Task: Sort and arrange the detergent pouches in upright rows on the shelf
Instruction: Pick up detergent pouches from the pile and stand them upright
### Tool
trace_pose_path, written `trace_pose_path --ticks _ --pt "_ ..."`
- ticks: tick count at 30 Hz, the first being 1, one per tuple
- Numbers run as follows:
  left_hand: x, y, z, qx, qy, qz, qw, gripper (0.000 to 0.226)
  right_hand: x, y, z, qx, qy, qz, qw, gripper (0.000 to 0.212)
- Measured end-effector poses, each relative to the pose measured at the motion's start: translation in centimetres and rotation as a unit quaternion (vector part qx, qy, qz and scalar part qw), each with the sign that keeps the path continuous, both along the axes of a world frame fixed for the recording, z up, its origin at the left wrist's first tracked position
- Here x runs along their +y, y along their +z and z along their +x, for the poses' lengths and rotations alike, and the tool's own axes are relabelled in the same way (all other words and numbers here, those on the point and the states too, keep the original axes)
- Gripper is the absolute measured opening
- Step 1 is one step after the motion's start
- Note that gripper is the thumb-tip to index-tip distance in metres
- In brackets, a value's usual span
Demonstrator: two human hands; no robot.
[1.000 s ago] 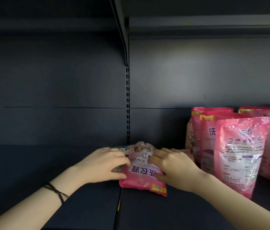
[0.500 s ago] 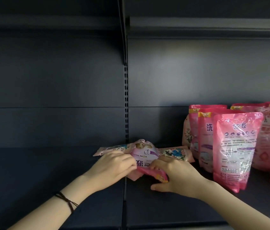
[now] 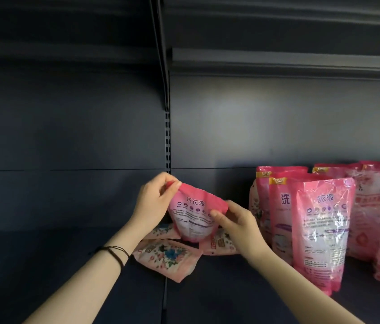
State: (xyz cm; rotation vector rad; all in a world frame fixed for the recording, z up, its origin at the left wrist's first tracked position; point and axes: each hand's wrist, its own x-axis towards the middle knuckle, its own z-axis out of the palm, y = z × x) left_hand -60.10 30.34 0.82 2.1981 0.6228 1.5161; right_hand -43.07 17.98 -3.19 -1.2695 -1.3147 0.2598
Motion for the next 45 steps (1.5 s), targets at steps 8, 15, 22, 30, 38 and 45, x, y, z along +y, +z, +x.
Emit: trace_pose_path --ticks 8,15,22,30,38,45 --pt "0.6 -3.3 0.7 -0.098 -0.115 -0.248 0.957 0.012 3.3 2.3 -0.8 0.147 -0.047 0.022 0.988 0.019" --pt "-4.4 1.0 2.7 -0.205 -0.157 -0.263 0.93 0.01 -0.8 5.3 0.2 0.243 0.023 0.088 0.966 0.018" --pt "-11.7 2.0 5.7 -0.267 -0.29 -0.348 0.851 0.027 -8.4 6.7 2.4 0.291 0.085 0.135 0.943 0.018" --pt "-18.2 0.6 12.2 -0.242 -0.3 -0.396 0.833 0.041 -14.2 5.9 8.8 0.285 0.036 0.11 0.952 0.017" --pt "-21.5 -1.8 17.5 -0.234 -0.291 -0.381 0.846 0.028 -17.0 3.6 14.1 0.287 0.021 0.075 0.955 0.016" --pt "-22.1 -2.0 18.0 -0.142 -0.231 -0.264 0.926 0.017 -18.1 2.2 16.6 0.239 0.012 0.088 0.967 0.016"
